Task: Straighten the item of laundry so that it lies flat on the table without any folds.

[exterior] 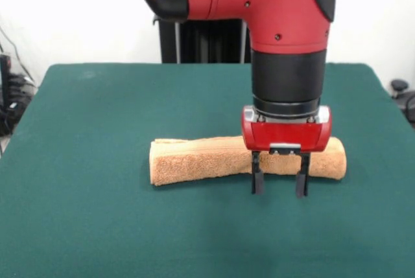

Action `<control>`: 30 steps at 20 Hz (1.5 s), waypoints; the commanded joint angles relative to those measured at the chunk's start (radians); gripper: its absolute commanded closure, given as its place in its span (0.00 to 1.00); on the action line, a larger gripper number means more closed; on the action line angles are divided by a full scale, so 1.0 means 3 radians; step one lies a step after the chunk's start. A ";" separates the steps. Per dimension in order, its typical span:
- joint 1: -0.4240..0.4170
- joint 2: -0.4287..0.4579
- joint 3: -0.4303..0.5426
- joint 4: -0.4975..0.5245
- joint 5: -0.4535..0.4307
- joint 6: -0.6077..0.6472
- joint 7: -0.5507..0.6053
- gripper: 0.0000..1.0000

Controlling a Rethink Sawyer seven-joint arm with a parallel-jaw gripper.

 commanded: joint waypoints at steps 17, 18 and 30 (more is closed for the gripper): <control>0.0168 -0.0327 0.0061 0.1039 0.0141 0.0113 0.0033 0.00; 0.0168 -0.0365 0.0057 0.1091 0.0158 0.0119 0.0050 0.00; 0.0251 -0.0347 -0.0047 0.1207 0.0156 -0.0044 0.0182 0.00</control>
